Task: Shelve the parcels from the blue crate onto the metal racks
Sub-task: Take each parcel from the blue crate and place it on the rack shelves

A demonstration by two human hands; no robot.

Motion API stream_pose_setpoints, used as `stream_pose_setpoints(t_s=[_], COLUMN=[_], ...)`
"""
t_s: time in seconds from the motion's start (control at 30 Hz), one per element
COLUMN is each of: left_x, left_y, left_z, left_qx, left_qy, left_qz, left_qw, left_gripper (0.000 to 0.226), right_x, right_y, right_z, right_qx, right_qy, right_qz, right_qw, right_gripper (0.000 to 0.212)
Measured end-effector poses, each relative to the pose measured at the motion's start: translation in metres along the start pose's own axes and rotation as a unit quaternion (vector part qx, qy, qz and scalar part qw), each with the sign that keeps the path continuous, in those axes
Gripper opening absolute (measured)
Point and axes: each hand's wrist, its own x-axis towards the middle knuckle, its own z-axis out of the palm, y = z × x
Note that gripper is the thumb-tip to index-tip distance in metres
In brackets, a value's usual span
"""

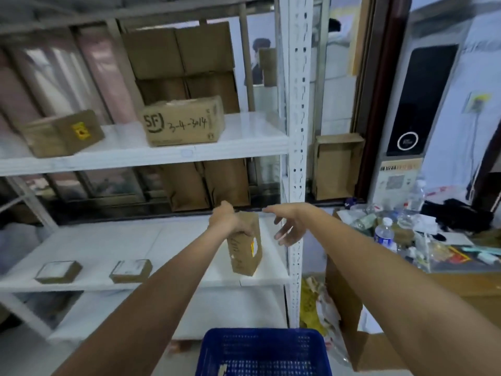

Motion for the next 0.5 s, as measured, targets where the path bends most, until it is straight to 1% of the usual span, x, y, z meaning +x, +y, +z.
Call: stream_pose_setpoints(t_s=[0.03, 0.07, 0.1, 0.13, 0.17, 0.2, 0.23, 0.33, 0.43, 0.47, 0.5], left_x=[-0.002, -0.002, -0.003, -0.006, -0.008, -0.01, -0.016, -0.027, -0.033, -0.037, -0.038], left_y=[0.005, 0.008, 0.009, 0.012, 0.014, 0.016, 0.017, 0.008, -0.014, -0.023, -0.033], left_z=[-0.004, -0.008, -0.011, -0.016, -0.022, -0.029, -0.037, -0.058, -0.076, -0.083, -0.09], left_qx=[0.018, 0.052, 0.105, 0.136, 0.167, 0.197, 0.234, 0.307, 0.366, 0.378, 0.372], left_qy=[0.036, 0.059, 0.081, 0.097, 0.109, 0.111, 0.109, 0.12, 0.136, 0.137, 0.139], left_qz=[0.016, 0.047, 0.084, 0.104, 0.12, 0.132, 0.144, 0.171, 0.204, 0.213, 0.219], left_qw=[0.999, 0.996, 0.988, 0.98, 0.973, 0.965, 0.955, 0.928, 0.898, 0.891, 0.891], left_gripper=[0.036, 0.032, 0.033, 0.033, 0.031, 0.028, 0.029, 0.051, 0.083, 0.088, 0.091], right_x=[-0.005, -0.01, -0.013, -0.017, -0.021, -0.026, -0.028, -0.034, -0.037, -0.04, -0.04], right_y=[-0.01, -0.02, -0.028, -0.036, -0.042, -0.048, -0.054, -0.066, -0.077, -0.081, -0.084], right_z=[0.007, 0.016, 0.024, 0.033, 0.041, 0.049, 0.057, 0.08, 0.108, 0.119, 0.129], right_qx=[0.018, 0.035, 0.05, 0.062, 0.069, 0.073, 0.08, 0.12, 0.164, 0.175, 0.181], right_qy=[-0.022, -0.041, -0.057, -0.07, -0.082, -0.09, -0.098, -0.12, -0.117, -0.114, -0.112], right_qz=[-0.001, -0.005, -0.01, -0.016, -0.023, -0.034, -0.047, -0.089, -0.127, -0.131, -0.133], right_qw=[1.0, 0.999, 0.997, 0.996, 0.994, 0.993, 0.991, 0.982, 0.971, 0.969, 0.968], right_gripper=[0.073, 0.075, 0.075, 0.073, 0.068, 0.061, 0.055, 0.045, 0.042, 0.042, 0.043])
